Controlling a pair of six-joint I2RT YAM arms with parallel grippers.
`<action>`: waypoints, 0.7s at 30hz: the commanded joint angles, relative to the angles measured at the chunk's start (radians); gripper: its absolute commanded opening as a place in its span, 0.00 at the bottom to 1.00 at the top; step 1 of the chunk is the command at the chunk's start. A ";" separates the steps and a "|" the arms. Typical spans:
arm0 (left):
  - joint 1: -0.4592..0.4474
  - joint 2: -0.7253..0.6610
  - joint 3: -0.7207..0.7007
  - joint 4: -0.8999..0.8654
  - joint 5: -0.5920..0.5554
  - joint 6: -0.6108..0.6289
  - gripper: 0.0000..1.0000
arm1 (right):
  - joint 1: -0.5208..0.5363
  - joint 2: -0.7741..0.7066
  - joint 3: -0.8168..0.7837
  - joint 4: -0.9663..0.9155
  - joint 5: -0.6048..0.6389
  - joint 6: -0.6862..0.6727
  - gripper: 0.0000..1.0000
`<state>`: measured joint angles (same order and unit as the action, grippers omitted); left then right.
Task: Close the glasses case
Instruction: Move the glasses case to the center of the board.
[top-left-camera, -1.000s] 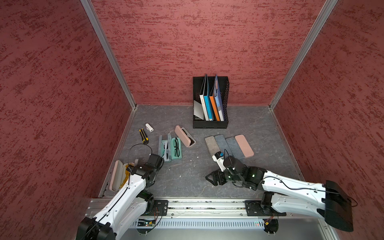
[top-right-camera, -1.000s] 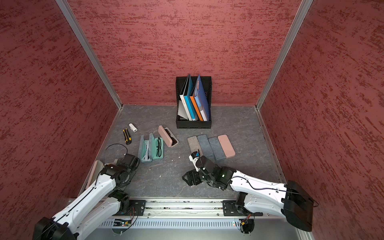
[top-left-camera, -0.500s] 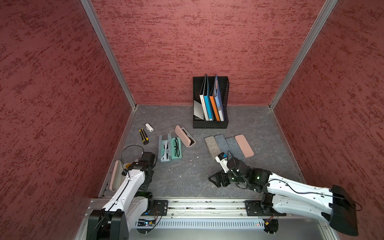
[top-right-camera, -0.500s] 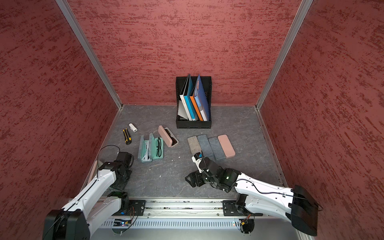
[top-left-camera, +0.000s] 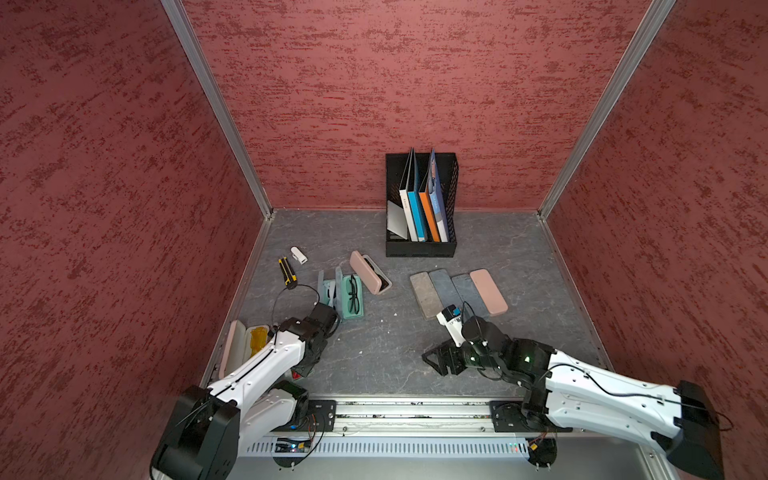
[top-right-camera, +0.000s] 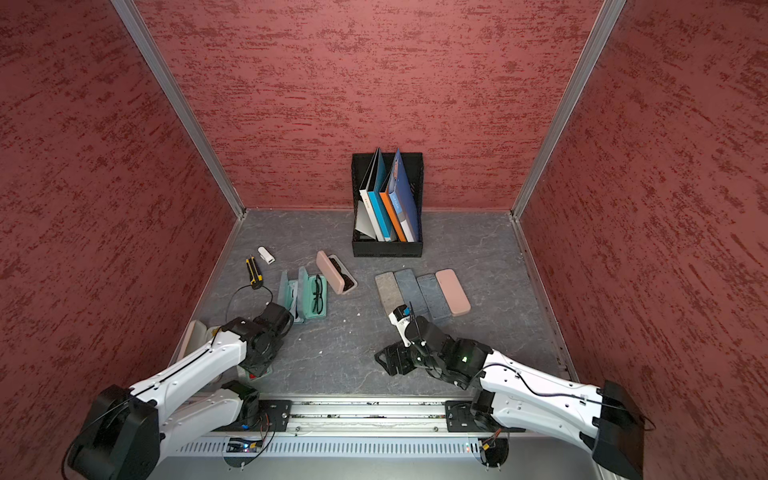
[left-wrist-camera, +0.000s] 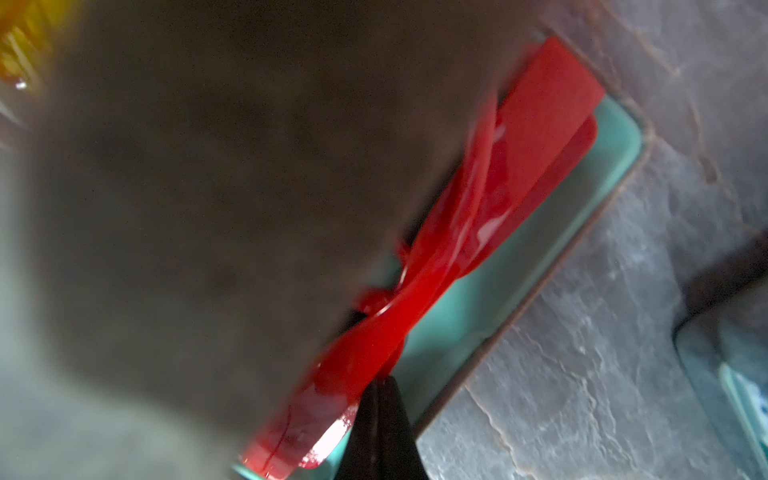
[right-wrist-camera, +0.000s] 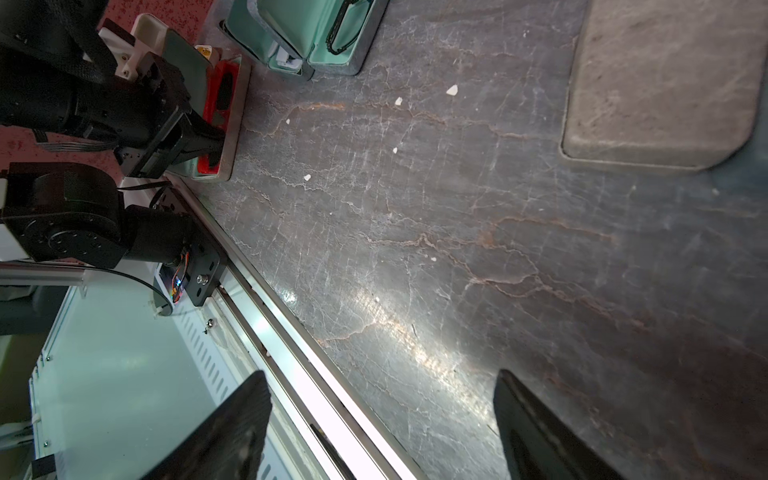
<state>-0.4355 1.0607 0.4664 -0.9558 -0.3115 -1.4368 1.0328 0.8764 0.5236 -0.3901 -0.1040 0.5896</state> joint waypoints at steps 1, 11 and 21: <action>-0.105 0.031 -0.003 0.029 0.024 -0.131 0.00 | 0.006 -0.022 -0.018 -0.016 0.027 -0.016 0.84; -0.469 0.209 0.074 0.055 -0.001 -0.382 0.01 | 0.005 -0.032 -0.029 -0.021 0.033 -0.017 0.84; -0.722 0.472 0.274 0.082 -0.029 -0.515 0.01 | 0.005 -0.077 -0.050 -0.059 0.062 -0.012 0.84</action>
<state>-1.1191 1.4803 0.6983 -0.9607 -0.3836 -1.8912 1.0325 0.8219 0.4843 -0.4198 -0.0807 0.5865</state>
